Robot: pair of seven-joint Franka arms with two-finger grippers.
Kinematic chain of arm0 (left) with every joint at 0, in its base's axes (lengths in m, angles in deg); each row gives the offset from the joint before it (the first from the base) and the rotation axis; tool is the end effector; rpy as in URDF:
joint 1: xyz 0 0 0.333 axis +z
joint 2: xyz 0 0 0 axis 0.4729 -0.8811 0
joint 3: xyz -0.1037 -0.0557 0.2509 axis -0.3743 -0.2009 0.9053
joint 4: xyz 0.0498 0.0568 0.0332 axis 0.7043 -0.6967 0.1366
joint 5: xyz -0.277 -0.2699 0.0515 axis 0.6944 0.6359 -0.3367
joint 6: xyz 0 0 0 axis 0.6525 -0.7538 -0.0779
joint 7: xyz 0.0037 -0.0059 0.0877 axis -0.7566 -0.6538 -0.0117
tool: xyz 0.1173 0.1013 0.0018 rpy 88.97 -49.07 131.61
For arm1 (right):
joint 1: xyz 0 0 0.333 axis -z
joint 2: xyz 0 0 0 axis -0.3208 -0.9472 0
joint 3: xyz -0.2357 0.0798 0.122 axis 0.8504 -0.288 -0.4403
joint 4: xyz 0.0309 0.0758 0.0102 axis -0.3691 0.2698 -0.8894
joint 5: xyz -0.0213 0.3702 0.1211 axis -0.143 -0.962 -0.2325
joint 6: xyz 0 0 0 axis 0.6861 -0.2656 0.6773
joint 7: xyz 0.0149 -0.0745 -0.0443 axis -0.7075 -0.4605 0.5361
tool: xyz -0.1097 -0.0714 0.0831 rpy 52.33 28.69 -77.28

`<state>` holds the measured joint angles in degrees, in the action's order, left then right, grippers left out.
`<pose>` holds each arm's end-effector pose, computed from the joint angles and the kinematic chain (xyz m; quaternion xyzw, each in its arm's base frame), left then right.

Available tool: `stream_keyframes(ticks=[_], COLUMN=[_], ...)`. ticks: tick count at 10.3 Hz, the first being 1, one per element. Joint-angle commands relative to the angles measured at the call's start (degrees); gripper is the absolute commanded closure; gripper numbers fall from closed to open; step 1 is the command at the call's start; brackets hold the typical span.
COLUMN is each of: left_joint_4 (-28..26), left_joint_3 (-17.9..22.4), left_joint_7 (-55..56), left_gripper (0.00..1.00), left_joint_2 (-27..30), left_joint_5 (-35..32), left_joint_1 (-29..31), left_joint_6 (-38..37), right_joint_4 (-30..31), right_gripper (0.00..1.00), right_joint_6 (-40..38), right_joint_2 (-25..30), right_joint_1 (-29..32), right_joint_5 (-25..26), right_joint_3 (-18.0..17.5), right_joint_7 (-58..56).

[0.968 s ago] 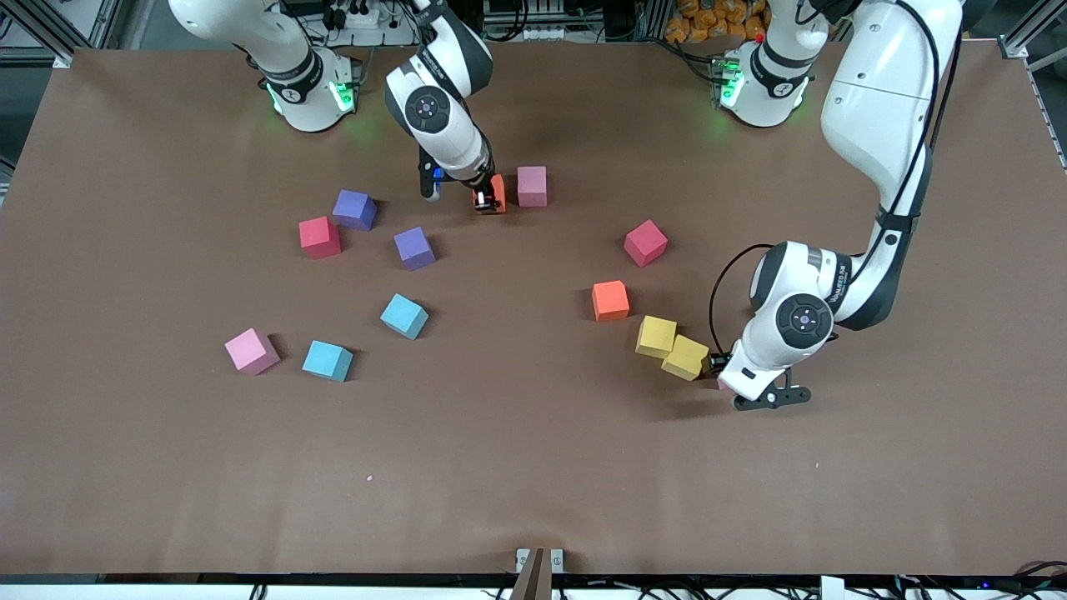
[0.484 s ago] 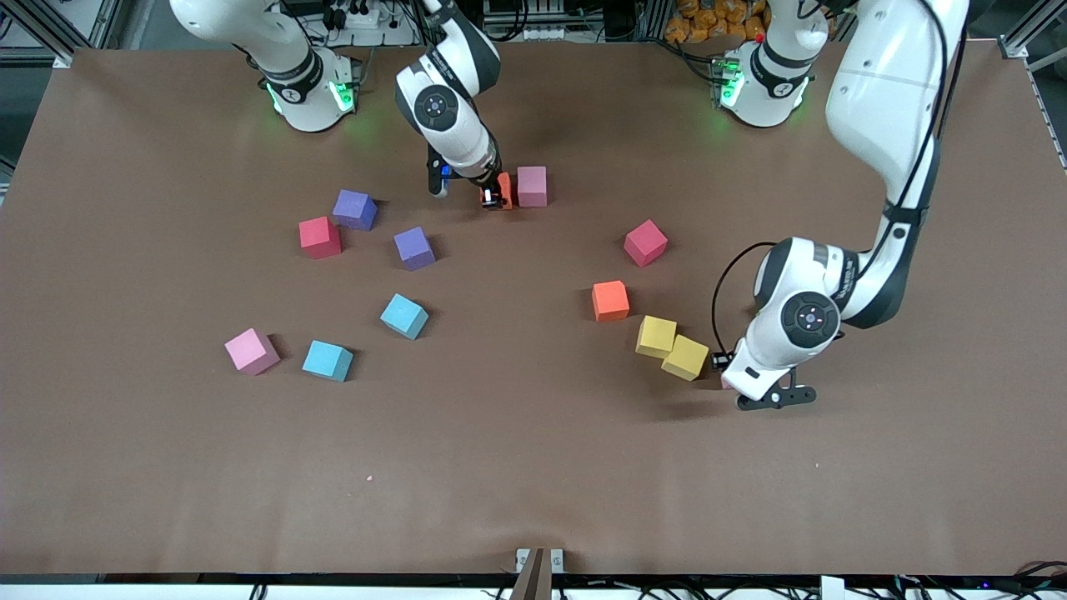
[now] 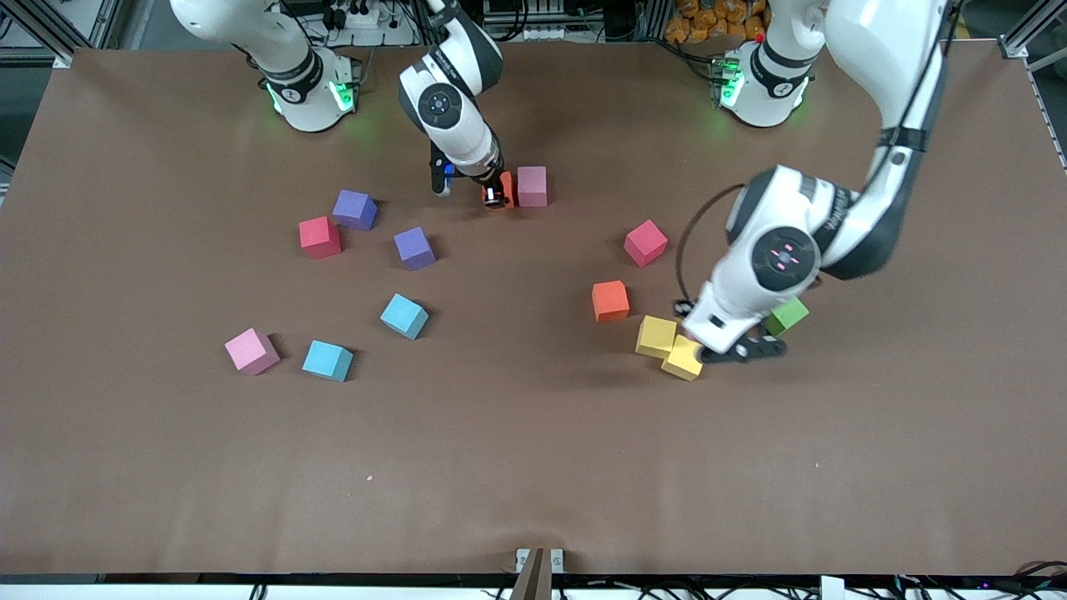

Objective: Form number 2 with 11 blocks
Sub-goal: 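Carry the second pink cube with the left gripper beside the first pink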

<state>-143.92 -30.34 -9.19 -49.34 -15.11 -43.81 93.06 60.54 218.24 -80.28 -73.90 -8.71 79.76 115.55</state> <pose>0.5561 -0.2761 0.2587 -0.9943 -0.0762 0.0728 0.0143 0.2700 0.4197 0.1238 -0.7165 0.6857 0.1273 0.0131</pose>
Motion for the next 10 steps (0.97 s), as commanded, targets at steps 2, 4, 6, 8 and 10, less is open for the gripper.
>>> stream_keyframes(ticks=[2,4,6,8,10], left_joint_4=[-4.0,-5.4,-8.1,-11.7,-16.9], left_joint_3=[-7.7,-12.6,-16.4,-18.6,-20.5], left_joint_7=[26.9,40.6,58.8,70.5,84.7], left_gripper=[0.78,0.78,0.78,0.78,0.79], left_joint_2=[2.1,2.0,1.6,1.6,1.5], left_joint_5=[2.5,3.2,3.5,3.9,6.3], left_joint_1=[-1.0,-1.0,-2.2,-2.3,-2.5], left_joint_6=[-0.2,-0.1,0.8,3.4,11.6], right_joint_4=[0.6,0.5,0.5,0.4,0.4], right_gripper=[0.75,0.73,0.19,0.0,0.0], right_joint_6=[3.9,4.0,3.8,3.2,3.1], right_joint_2=[-0.2,-0.7,-0.7,-0.6,-0.1], right_joint_1=[-2.4,-2.5,-2.6,-3.0,-3.0], right_joint_5=[-3.0,-3.0,-3.0,-3.0,-3.0], right_joint_3=[0.4,0.4,0.3,0.4,0.4], right_joint_7=[2.3,2.3,2.2,2.1,2.1])
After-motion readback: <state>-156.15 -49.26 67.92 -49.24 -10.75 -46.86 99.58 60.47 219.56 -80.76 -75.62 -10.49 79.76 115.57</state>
